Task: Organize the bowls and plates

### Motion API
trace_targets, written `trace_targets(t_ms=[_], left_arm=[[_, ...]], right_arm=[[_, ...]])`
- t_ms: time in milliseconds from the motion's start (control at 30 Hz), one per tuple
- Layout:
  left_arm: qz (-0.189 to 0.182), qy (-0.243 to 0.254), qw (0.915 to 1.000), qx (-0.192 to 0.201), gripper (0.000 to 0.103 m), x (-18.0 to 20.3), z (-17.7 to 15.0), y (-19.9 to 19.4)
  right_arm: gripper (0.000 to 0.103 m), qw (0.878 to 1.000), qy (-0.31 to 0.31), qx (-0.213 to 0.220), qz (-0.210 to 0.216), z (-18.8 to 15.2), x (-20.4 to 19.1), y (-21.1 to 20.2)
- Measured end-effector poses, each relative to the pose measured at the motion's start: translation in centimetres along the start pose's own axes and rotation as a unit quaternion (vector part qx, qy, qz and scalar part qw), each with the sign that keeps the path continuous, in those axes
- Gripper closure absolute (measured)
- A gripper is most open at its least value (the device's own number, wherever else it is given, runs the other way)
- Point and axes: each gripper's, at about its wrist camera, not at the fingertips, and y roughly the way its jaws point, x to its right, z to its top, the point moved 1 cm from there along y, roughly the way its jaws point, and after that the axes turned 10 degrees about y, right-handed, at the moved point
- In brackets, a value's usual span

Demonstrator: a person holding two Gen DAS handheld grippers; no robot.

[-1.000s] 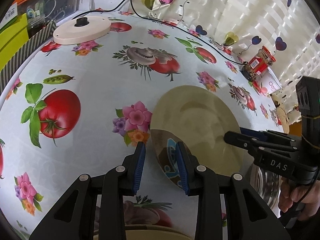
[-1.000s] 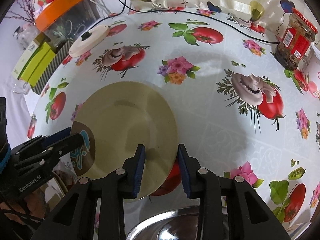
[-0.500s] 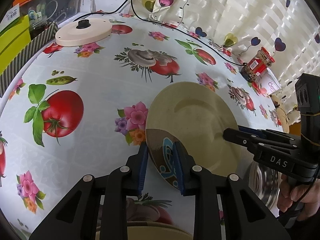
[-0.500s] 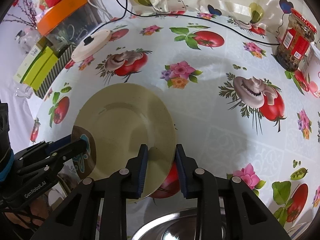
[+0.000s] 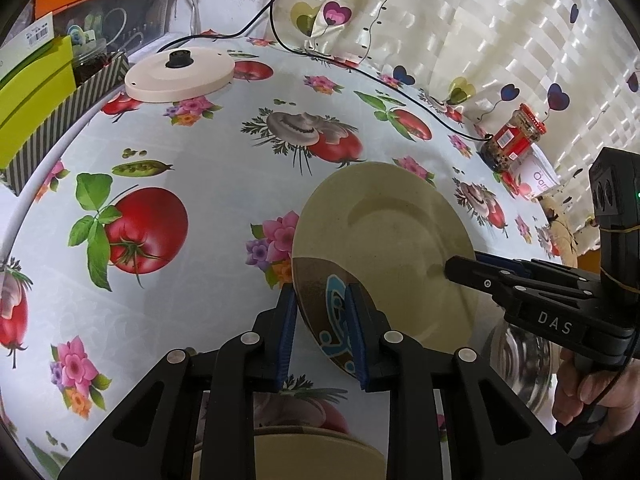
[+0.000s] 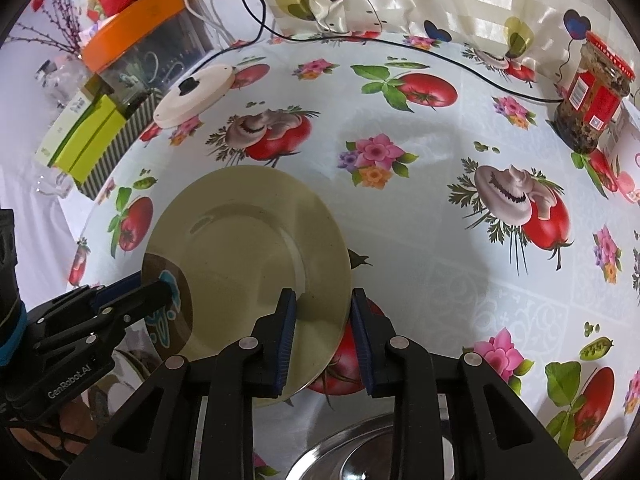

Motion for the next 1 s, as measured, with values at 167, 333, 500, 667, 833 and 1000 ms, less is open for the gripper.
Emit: trace_targets(t_ms=[167,333,500,667,833,1000], left_arm=[[0.002,0.001,1.0000,0.005,0.078,0.0,-0.1,-0.9],[0.005,-0.001,0.9999,0.011,0.078,-0.1,-0.4,-2.1],[0.007,-0.003,0.9998,0.016,0.078,-0.3,-0.9,-3.4],[0.011,-0.006,0.9997,0.019,0.078,-0.6,-1.9,-4.6],[0.015,-0.011,0.9996,0.019,0.078,-1.0,-2.9,-5.6],[0.021,-0.014,0.9995,0.021,0.078,-1.3,-4.1,-6.6]], right_arm=[[0.076,1.000,-0.004,0.004,0.001,-0.2,-0.6,-0.6],[0.076,1.000,-0.008,0.008,0.001,-0.3,-1.3,-1.4],[0.076,1.000,-0.014,0.012,0.002,-0.7,-2.2,-2.2],[0.076,1.000,-0.022,0.015,0.002,-1.5,-3.3,-3.0],[0.076,1.000,-0.026,0.013,0.005,-2.7,-4.3,-3.3],[0.076,0.999,-0.030,0.012,0.008,-3.7,-5.2,-3.7]])
